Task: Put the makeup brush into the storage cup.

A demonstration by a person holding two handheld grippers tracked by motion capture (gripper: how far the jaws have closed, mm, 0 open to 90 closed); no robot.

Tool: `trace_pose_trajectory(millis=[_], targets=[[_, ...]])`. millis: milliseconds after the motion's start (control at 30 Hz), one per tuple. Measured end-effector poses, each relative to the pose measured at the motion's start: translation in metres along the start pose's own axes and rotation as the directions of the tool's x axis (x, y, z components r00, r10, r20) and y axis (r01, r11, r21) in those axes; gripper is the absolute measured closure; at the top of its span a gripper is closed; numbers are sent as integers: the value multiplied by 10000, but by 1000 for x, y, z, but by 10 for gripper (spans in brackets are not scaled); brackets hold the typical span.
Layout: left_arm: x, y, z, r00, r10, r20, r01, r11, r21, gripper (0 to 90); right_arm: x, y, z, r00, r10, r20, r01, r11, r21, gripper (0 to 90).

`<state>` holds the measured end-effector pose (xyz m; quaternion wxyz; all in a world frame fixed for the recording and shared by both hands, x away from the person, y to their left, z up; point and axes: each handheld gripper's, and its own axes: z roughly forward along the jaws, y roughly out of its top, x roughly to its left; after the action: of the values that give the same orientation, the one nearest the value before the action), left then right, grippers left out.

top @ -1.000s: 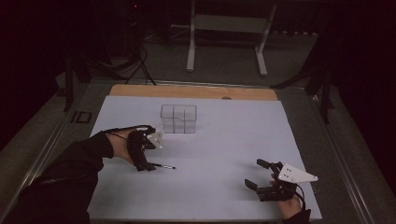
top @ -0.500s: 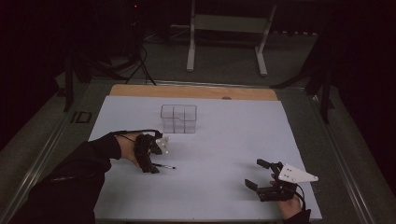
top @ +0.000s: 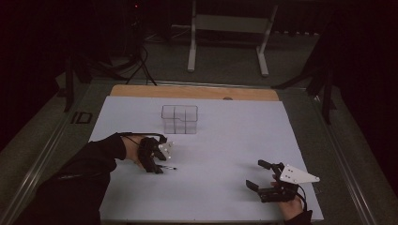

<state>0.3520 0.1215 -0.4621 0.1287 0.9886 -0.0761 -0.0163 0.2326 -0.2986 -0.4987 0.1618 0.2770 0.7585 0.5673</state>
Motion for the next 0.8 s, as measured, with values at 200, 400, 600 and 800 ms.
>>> trace_pose_trajectory(millis=[200, 400, 600, 800], targets=[[3, 0, 5, 9997, 237, 42, -237, 9997, 54, 588, 0, 0, 0, 10000, -2, 0, 2, 10000, 1, 113], [6, 2, 12, 9995, 328, -46, -326, 9988, 355, 627, 0, 0, 0, 10000, 4, -10, -4, 10000, -9, 113], [6, 5, 19, 9992, 391, -64, -385, 9962, 783, 663, 0, 0, 0, 10000, -20, -11, 20, 10000, -31, 113], [8, 6, 23, 9994, 325, -109, -313, 9951, 942, 692, 0, 0, 0, 10000, 2, -22, -2, 10000, -30, 113]])
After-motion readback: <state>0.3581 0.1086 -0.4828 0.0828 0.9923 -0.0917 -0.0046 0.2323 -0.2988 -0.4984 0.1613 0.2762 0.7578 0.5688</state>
